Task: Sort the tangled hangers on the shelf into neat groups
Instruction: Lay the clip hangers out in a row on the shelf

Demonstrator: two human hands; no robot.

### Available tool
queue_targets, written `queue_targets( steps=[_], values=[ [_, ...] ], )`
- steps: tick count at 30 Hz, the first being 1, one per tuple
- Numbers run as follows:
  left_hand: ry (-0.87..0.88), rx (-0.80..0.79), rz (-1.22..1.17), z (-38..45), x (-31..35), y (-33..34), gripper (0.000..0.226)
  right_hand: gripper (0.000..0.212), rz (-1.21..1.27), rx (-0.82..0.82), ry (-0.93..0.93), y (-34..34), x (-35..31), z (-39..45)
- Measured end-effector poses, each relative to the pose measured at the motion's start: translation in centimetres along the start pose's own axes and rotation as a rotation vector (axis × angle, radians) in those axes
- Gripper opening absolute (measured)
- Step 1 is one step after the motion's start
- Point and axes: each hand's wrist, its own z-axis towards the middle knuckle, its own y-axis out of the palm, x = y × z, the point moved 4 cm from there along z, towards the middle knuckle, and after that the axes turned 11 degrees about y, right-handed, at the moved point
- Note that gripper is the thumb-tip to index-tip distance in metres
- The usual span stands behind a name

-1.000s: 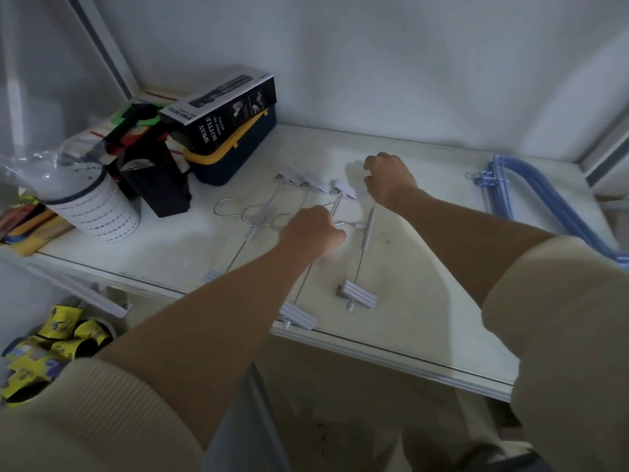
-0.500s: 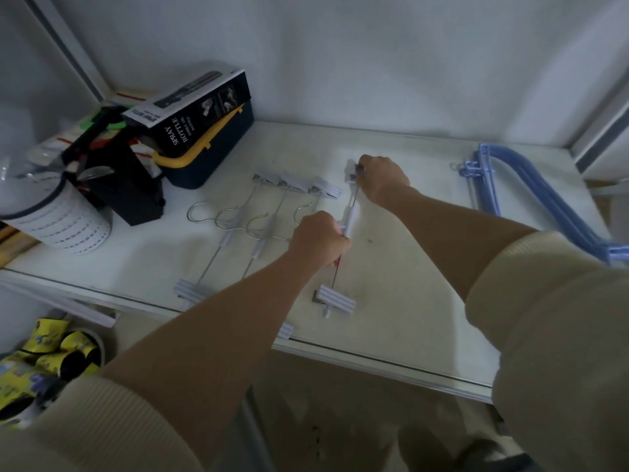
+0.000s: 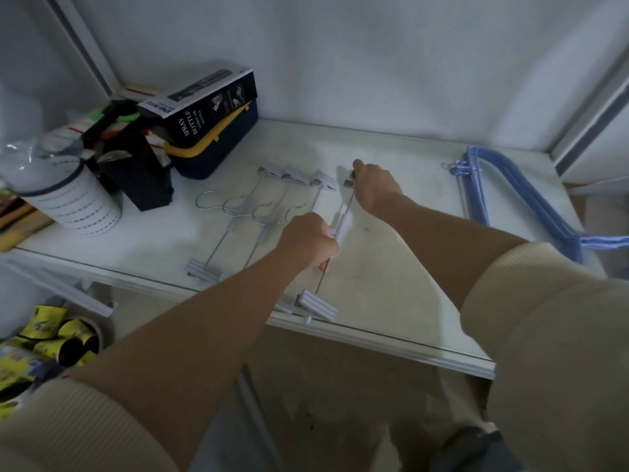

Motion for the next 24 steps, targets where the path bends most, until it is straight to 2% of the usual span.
queue_targets(
  steps=[16, 24],
  values=[
    [-0.070, -0.053, -0.077, -0.3, -0.7, 0.3, 0.016, 0.027, -0.082, 0.013, -0.037, 1.2, -0.6, 0.7],
    [-0.041, -0.019, -0.032, 0.0, 0.2, -0.8, 0.017, 0.026, -0.064, 0.011, -0.019, 0.6, -0.7, 0.5]
  ],
)
